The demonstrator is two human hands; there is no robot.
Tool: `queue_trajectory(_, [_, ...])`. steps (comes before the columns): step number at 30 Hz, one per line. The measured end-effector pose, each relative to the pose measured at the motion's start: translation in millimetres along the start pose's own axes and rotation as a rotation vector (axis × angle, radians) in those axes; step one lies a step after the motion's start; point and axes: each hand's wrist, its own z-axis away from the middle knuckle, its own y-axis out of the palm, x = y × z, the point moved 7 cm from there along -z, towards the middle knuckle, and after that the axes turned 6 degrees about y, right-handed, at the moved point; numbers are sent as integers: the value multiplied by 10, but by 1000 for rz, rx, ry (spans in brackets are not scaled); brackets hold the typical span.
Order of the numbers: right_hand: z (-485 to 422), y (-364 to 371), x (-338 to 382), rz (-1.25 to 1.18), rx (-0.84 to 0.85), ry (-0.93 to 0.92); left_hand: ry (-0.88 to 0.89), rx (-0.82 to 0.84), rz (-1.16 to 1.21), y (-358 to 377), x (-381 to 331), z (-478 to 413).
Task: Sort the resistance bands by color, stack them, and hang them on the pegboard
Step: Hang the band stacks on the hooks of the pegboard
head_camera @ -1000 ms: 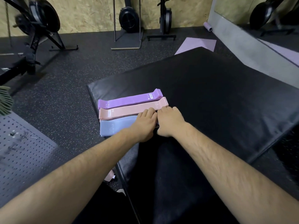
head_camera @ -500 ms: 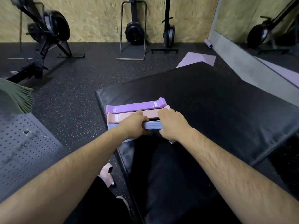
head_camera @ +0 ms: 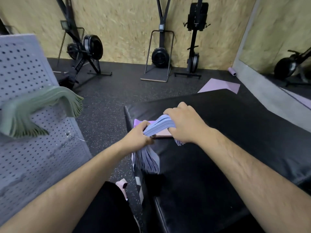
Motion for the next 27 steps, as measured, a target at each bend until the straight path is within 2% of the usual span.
queue_trajectory(4, [-85, -140, 233, -231, 66, -32, -23, -75, 72, -318, -105, 361])
queue_trajectory(7, [-98, -157, 440, -436, 153, -34, -32, -106, 40, -556, -158, 674])
queue_trajectory(11, [-113, -150, 687, -569, 218, -70, -98, -100, -10, -775, 58, 1181])
queue_trajectory(15, [-58, 3, 957, -572, 332, -145, -208, -230, -50, -1016, 219, 1667])
queue_trajectory(19, [26, 86, 1362, -520, 316, -268, -220, -362, -96, -1290, 185, 2009])
queue_trajectory(24, [86, 344, 1887, -430, 314, -360, -287, -425, -176, -1513, 294, 2552])
queue_trajectory(27, [148, 545, 2243, -419, 374, -441, -343, -428, -185, -1533, 395, 2931])
